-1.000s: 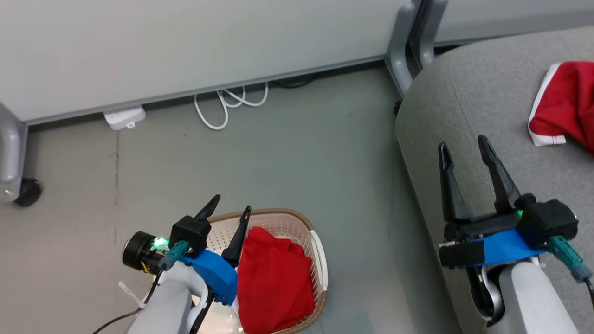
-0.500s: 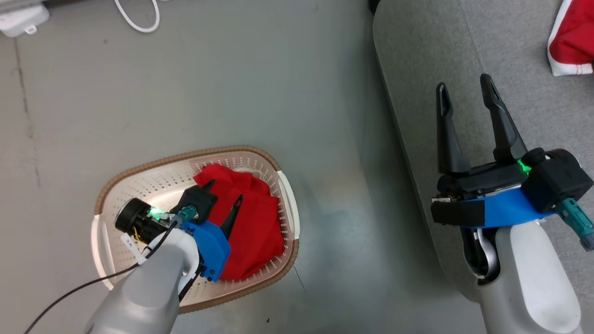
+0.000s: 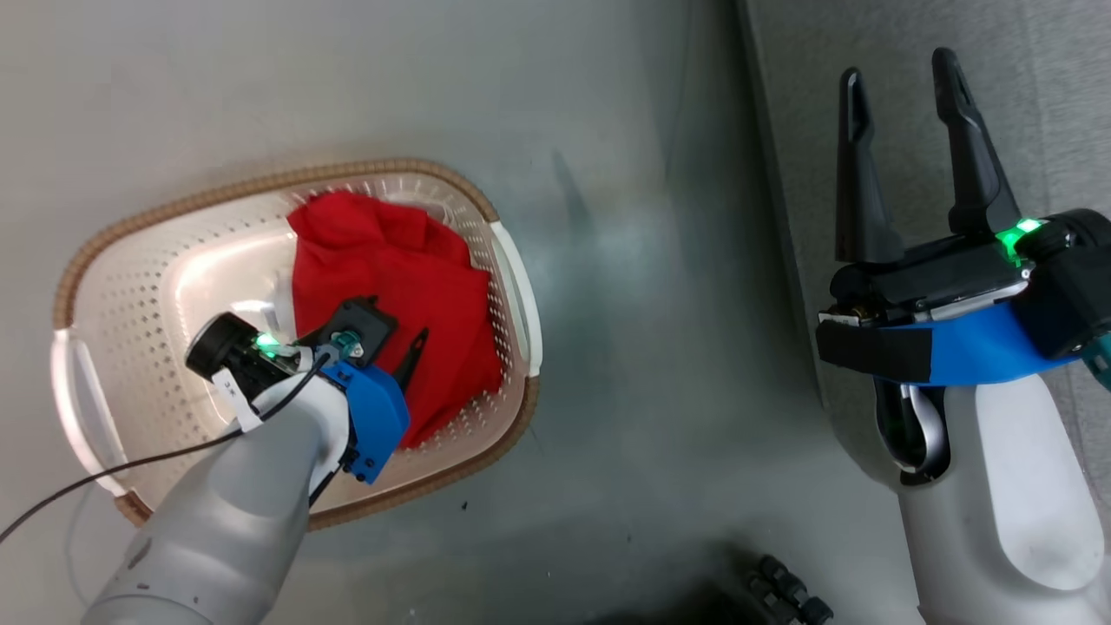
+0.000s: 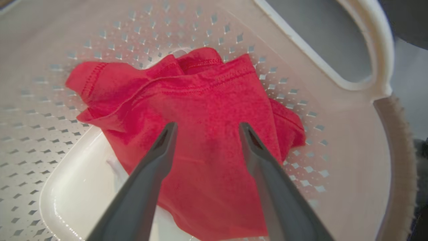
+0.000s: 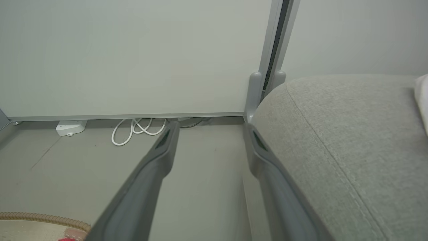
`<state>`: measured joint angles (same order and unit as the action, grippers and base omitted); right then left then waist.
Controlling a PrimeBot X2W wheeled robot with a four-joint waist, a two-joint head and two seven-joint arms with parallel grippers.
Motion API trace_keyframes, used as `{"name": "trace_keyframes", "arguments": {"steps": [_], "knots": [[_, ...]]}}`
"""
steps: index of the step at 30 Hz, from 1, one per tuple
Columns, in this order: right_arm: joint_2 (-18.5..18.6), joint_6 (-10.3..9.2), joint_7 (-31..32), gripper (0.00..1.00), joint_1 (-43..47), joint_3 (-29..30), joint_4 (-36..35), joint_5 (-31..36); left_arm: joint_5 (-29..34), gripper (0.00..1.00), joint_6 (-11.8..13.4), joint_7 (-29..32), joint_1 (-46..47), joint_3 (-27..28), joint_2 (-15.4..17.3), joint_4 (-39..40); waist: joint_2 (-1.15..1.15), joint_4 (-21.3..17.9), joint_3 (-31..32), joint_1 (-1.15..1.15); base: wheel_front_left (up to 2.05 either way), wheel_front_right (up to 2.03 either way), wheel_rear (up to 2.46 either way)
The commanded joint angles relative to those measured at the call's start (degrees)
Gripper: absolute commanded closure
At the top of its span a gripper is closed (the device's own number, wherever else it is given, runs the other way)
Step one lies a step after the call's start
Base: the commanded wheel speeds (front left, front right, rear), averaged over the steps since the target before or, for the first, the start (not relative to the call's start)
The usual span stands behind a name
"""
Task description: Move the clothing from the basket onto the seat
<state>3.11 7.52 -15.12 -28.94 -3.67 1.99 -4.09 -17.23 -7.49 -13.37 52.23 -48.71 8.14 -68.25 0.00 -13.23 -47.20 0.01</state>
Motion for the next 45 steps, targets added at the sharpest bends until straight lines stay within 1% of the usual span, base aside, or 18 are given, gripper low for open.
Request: {"name": "trace_keyframes", "arguments": {"steps": [1, 8, 15, 19, 21, 22, 23, 24, 30, 37, 45], "knots": [[-0.29, -0.05, -0.05, 0.00, -1.20, 0.07, -0.48, 0.46, -0.62, 0.00, 0.07, 0.32, 1.32, -0.85, 0.68, -0.45, 0.00, -0.13, -3.42, -0.01, 0.00, 0.00, 0.00], [-0.32, -0.06, -0.05, 0.00, -2.31, 0.25, -1.91, 0.94, -3.08, 0.00, 0.07, 3.60, 4.91, -4.54, 1.93, -2.67, 0.00, 0.02, -8.59, -0.01, 0.00, 0.00, 0.00], [-0.32, -0.05, -0.05, 0.00, -2.51, 0.27, -3.44, 1.08, -3.84, 0.00, 0.06, 5.42, 7.70, -6.27, 2.06, -4.21, 0.00, 0.32, -11.83, -0.01, 0.00, 0.00, 0.00], [-0.31, -0.06, -0.05, 0.00, -2.45, 0.58, -3.98, 1.23, -3.00, 0.00, 1.78, 6.06, 8.65, -7.18, 1.89, -4.89, 0.00, 0.59, -12.75, -0.01, 0.00, 0.00, 0.00], [-0.32, -0.06, -0.05, 0.00, -2.46, 0.70, -4.06, 1.36, -2.74, 0.00, 2.06, 6.33, 8.91, -7.69, 1.72, -5.05, 0.00, 0.74, -12.95, -0.01, 0.00, 0.00, 0.00], [-0.32, -0.06, -0.05, 0.00, -2.47, 0.73, -4.03, 1.30, -2.58, 0.11, 2.23, 6.68, 8.98, -7.97, 1.72, -5.17, 0.00, 0.81, -12.97, -0.01, 0.00, 0.00, 0.00], [-0.32, -0.06, -0.05, 0.00, -2.46, 0.75, -3.97, 1.30, -2.60, 0.92, 2.26, 6.71, 8.96, -8.05, 1.70, -5.25, 0.00, 0.87, -12.93, -0.01, 0.00, 0.00, 0.00], [-0.32, -0.06, -0.05, 0.00, -2.40, 0.73, -3.90, 1.31, -2.74, 1.00, 2.26, 6.71, 8.91, -8.07, 1.69, -5.30, 0.00, 0.92, -12.84, -0.01, 0.00, 0.00, 0.00], [-0.32, -0.06, -0.05, 0.00, -2.56, 0.79, -3.55, 1.29, -3.29, 1.00, 2.01, 6.99, 8.43, -8.47, 1.50, -5.50, 0.00, 0.98, -11.93, -0.01, 0.00, 0.00, 0.00], [-0.32, -0.06, -0.05, 0.00, -2.11, 0.98, -2.88, 1.37, -4.20, 1.00, 1.37, 5.44, 7.86, -8.66, 0.39, -5.56, 0.00, 1.48, -9.54, -0.01, 0.00, 0.00, 0.00], [-0.31, -0.05, -0.05, 0.00, -0.48, 1.25, -1.20, 1.53, -5.90, 1.00, 0.38, 0.89, 6.09, -9.05, -2.44, -4.72, 0.00, 3.58, -3.19, -0.01, 0.00, 0.00, 0.00]]}}
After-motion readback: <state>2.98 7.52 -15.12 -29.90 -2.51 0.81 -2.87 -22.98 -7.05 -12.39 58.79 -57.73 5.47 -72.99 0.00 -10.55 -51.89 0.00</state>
